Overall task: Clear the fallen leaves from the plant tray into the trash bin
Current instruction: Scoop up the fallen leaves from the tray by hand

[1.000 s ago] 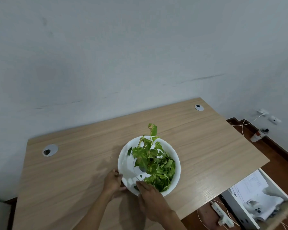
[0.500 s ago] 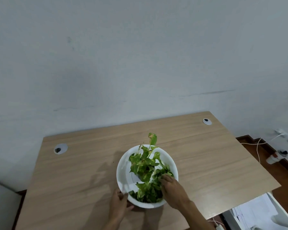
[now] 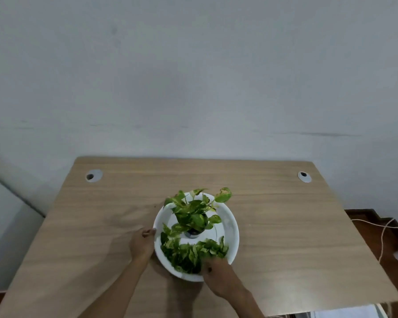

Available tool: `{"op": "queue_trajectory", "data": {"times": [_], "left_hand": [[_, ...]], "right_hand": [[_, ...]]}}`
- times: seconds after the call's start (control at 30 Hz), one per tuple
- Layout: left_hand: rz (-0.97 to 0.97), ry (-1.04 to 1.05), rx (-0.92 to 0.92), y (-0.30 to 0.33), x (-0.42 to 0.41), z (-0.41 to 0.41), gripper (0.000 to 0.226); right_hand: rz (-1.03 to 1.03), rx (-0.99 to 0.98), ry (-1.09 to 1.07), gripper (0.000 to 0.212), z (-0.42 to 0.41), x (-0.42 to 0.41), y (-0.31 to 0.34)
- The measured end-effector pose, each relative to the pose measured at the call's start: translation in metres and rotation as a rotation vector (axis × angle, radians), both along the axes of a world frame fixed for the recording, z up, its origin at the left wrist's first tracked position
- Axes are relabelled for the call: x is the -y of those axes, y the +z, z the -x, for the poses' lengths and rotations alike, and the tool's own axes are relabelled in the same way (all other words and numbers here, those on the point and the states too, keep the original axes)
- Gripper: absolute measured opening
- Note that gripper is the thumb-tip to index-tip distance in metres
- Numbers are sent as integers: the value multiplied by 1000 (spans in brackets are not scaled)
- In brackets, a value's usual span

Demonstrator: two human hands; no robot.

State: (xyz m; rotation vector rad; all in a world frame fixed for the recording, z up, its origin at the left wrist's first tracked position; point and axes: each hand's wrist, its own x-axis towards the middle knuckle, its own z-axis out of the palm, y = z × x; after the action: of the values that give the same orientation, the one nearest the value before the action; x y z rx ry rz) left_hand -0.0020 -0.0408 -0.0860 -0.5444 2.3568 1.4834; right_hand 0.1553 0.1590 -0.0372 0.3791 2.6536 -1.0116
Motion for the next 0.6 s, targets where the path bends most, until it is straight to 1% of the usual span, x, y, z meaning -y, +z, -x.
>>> {"op": "queue_trajectory", "data": {"times": [0.07, 0.17, 0.23, 0.33, 0.43, 0.5, 0.6], "left_hand": [[-62, 40, 81, -9, -4, -15, 22], [-189, 23, 170, -39, -1, -43, 24], [-209, 60, 176, -50, -1, -52, 20], [-140, 123, 104, -31, -9, -49, 14], [-139, 147, 85, -22, -11, -31, 20], [-109, 175, 96, -20, -13, -14, 29], [-93, 240, 73, -15, -15, 2, 27]], "right_hand": [[27, -68, -109, 25, 3, -23, 9], [-64, -191, -182, 24, 10, -66, 11], [-147, -189, -99, 29, 12, -85, 7], [-214, -211, 55, 30, 12, -97, -1], [-235, -229, 114, 31, 8, -96, -2], [-217, -222, 151, 32, 7, -93, -1], [-121, -222, 171, 35, 8, -93, 5]]}}
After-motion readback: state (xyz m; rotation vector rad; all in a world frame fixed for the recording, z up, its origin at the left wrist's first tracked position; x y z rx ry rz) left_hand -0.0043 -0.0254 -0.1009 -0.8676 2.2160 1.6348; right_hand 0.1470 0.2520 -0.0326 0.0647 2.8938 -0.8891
